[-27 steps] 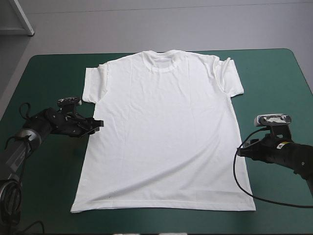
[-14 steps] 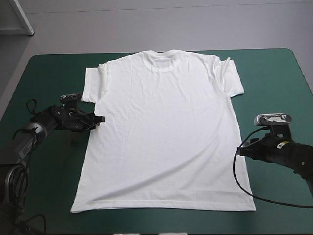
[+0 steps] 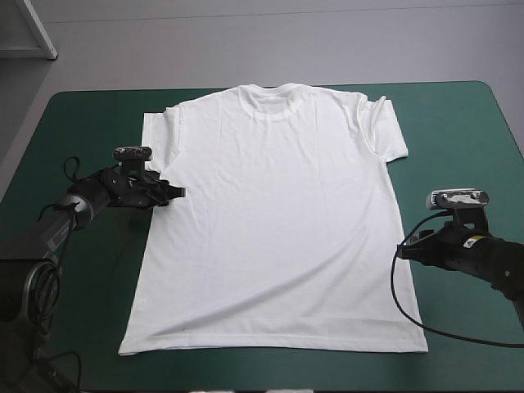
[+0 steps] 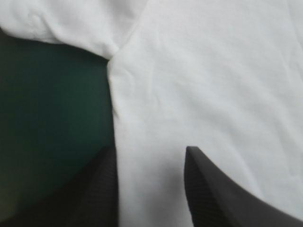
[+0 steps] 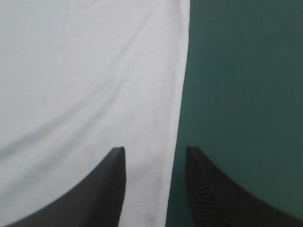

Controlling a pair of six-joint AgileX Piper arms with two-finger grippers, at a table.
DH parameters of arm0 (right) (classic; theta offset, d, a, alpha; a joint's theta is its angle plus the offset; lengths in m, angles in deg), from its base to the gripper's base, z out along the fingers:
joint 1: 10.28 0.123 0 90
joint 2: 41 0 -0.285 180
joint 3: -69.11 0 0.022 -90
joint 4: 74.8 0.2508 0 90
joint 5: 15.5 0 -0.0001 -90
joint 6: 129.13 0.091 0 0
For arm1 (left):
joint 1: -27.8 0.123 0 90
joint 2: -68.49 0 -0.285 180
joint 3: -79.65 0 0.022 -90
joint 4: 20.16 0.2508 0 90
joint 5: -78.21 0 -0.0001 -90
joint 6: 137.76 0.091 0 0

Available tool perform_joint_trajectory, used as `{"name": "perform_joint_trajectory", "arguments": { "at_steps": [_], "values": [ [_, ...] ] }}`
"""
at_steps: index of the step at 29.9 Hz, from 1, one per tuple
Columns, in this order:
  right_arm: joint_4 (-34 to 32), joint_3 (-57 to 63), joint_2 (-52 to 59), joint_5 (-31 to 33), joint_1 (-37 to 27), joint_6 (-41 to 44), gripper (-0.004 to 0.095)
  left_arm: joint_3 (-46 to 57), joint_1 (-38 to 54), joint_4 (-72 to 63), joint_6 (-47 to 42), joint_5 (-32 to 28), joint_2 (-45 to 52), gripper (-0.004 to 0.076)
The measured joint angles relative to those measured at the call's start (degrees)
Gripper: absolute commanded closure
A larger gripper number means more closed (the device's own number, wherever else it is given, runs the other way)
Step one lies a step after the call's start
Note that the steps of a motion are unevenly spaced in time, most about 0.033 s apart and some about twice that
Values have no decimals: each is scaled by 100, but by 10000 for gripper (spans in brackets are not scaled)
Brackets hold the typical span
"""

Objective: Fold the cloth

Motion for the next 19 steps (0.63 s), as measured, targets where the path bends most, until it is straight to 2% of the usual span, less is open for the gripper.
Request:
{"name": "perform_joint_trajectory", "arguments": {
  "at_steps": [3, 14, 19],
  "values": [
    [0, -5, 0, 6, 0, 0, 508, -60, 0, 385, -130, 73, -40, 705],
    [-23, -39, -59, -32, 0, -25, 507, -93, 9, 758, -258, 83, -82, 705],
    [-201, -823, -849, 126, 0, 8, 507, -93, 9, 758, -258, 96, -66, 705]
  ]
}}
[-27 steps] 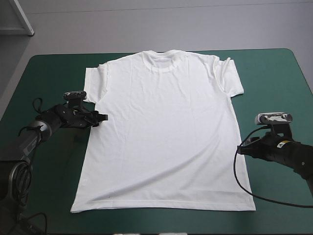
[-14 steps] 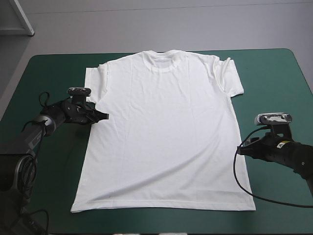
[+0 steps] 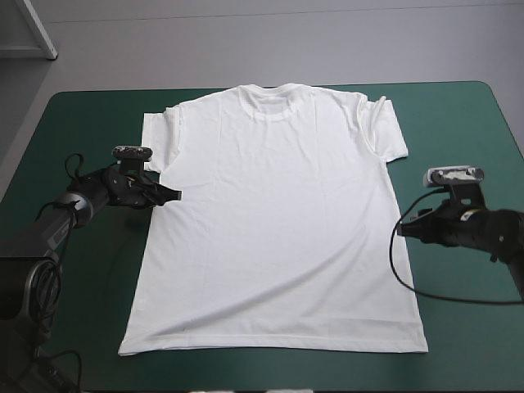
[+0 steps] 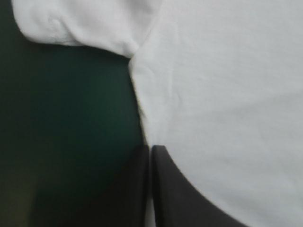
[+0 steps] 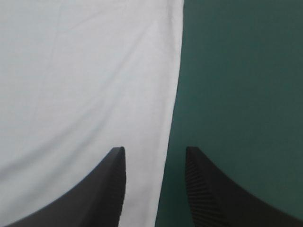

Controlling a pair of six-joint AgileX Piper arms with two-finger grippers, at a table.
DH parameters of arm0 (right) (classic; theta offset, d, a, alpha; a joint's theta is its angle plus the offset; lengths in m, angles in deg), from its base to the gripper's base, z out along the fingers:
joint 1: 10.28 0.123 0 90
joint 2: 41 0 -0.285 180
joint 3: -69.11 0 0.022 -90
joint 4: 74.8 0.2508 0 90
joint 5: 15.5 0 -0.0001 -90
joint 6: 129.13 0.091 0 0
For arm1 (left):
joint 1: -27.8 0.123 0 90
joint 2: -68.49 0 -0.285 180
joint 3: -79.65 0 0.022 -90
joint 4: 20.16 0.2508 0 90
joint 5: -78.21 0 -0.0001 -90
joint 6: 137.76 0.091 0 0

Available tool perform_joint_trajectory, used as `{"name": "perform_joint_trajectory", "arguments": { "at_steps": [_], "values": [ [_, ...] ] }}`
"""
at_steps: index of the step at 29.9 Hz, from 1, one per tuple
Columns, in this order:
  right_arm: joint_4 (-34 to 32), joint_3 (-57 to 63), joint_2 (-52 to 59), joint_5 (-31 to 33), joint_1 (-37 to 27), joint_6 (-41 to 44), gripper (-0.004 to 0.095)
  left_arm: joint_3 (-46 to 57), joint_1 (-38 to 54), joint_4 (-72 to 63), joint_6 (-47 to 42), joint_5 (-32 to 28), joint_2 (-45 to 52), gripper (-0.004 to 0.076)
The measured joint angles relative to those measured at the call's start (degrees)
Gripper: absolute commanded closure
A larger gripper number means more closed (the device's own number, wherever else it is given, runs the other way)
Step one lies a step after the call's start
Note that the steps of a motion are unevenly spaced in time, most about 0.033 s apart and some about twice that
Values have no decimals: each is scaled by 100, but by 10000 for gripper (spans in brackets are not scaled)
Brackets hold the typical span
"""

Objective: Fold the cloth

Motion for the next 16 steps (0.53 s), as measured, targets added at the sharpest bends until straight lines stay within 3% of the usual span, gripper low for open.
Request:
{"name": "perform_joint_trajectory", "arguments": {
  "at_steps": [9, 16],
  "values": [
    [-225, -2140, -2286, 794, 0, 105, 507, 0, 0, -12, 71, 25, 7, 705],
    [-195, -2565, -3421, 581, 59, -55, 499, 0, 0, -17, 99, 35, 7, 705]
  ]
}}
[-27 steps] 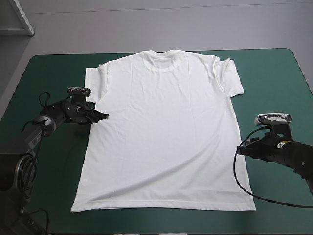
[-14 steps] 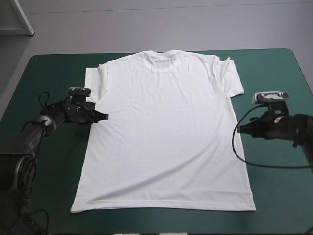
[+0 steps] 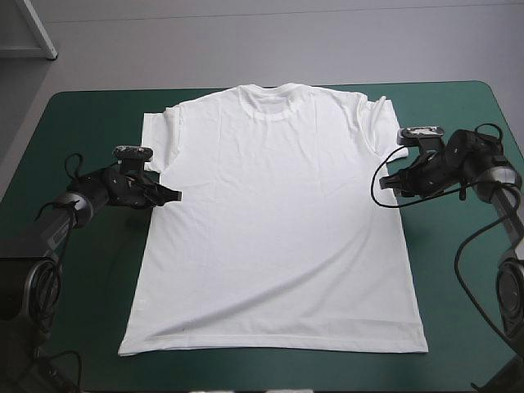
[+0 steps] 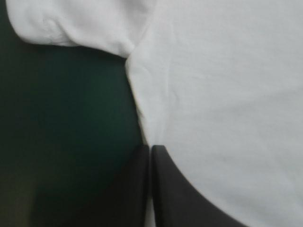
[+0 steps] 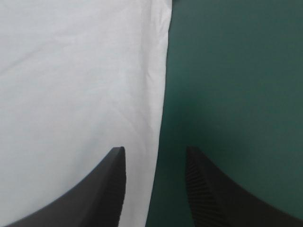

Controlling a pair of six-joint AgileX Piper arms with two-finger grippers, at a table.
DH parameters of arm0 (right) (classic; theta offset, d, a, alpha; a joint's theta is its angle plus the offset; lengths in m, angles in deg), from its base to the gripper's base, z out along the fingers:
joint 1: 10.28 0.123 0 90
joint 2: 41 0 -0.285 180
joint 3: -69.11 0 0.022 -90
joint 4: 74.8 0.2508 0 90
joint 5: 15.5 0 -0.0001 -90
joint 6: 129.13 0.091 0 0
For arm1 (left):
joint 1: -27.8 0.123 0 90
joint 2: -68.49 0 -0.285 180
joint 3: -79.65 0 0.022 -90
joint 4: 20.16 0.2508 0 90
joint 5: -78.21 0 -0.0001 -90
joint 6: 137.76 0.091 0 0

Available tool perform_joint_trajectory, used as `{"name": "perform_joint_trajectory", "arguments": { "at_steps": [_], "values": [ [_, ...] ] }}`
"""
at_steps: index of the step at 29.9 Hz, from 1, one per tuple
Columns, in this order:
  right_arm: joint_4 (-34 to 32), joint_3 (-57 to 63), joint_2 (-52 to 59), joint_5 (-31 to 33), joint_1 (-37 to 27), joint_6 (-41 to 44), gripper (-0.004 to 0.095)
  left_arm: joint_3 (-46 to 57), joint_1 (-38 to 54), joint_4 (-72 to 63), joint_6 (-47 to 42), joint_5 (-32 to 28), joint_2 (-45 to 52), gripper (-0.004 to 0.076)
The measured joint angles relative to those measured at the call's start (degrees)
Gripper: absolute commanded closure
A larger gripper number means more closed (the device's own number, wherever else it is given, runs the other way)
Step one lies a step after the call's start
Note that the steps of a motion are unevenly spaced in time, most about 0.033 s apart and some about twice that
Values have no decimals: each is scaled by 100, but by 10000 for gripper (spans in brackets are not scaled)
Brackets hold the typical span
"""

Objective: Fold the cloth

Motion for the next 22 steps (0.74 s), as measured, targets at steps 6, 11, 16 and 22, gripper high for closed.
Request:
{"name": "perform_joint_trajectory", "arguments": {
  "at_steps": [6, 11, 16, 22],
  "values": [
    [-43, -26, -390, -551, 269, -155, 346, -1, 0, -7, 83, 0, 0, 705],
    [-102, -40, -658, -772, 425, -167, 350, -1, 0, -19, 121, 7, 0, 705],
    [-179, -52, -802, -840, 425, -61, 362, -1, 0, -19, 121, 13, 0, 705],
    [-204, -112, -867, -737, 425, -55, 689, -1, 0, -19, 121, 8, 0, 705]
  ]
}}
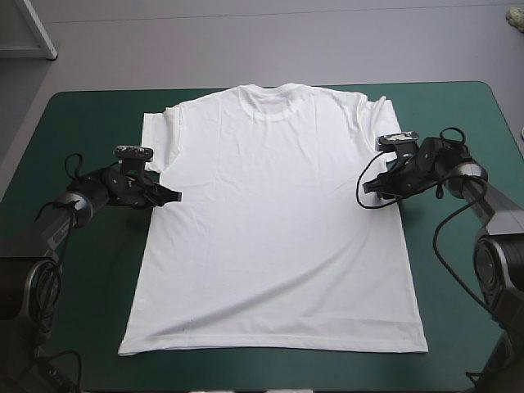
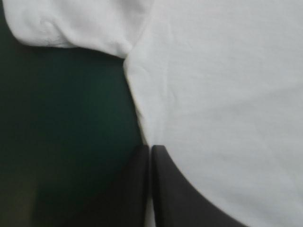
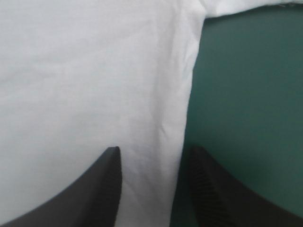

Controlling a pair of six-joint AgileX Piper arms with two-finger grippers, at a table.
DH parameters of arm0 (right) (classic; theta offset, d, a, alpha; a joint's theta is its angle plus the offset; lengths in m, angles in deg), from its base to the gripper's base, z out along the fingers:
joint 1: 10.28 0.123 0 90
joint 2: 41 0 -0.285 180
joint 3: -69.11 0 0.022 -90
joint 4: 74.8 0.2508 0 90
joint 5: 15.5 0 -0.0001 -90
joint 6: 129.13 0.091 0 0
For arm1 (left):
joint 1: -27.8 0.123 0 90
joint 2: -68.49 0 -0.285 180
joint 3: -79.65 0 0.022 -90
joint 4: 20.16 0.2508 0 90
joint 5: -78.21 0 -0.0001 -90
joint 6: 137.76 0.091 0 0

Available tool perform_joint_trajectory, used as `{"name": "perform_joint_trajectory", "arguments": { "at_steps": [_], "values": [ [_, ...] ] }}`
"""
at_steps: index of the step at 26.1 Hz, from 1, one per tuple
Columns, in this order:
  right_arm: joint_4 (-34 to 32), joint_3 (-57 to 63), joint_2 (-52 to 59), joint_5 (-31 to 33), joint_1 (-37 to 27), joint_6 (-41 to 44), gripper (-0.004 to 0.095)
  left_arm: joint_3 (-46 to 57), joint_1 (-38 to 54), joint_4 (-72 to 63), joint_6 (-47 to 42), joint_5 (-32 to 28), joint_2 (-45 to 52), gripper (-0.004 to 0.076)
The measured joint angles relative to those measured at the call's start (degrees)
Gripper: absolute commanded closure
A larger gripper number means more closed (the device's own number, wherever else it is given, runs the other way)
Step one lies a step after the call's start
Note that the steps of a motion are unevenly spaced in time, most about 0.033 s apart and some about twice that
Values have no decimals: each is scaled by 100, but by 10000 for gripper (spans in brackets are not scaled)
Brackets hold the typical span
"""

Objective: Fold the cloth

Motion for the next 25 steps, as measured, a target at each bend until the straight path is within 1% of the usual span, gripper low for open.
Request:
{"name": "perform_joint_trajectory", "arguments": {
  "at_steps": [1, 2, 3, 7, 12, 18, 25],
  "values": [
    [-12, 0, -6, 22, 0, -14, 839, 0, 0, 0, 0, -5, 0, 705],
    [-11, -4, -6, 83, 0, -107, 904, 0, 0, 0, 0, -5, 0, 705],
    [-5, -4, -6, 121, 0, -159, 921, 0, 0, 0, 0, -5, 0, 705],
    [46, -4, -6, 213, 0, -290, 919, 0, 0, 0, 0, -5, 0, 705],
    [53, 3, 44, 160, 0, -286, 920, 0, 0, 0, 0, -23, 107, 705],
    [84, 33, 565, 114, 25, -286, 921, -118, -12, 52, 0, 811, 461, 705],
    [123, -268, 1332, 117, 25, -309, 921, -743, 26, 108, -49, 1020, 1078, 705]
  ]
}}
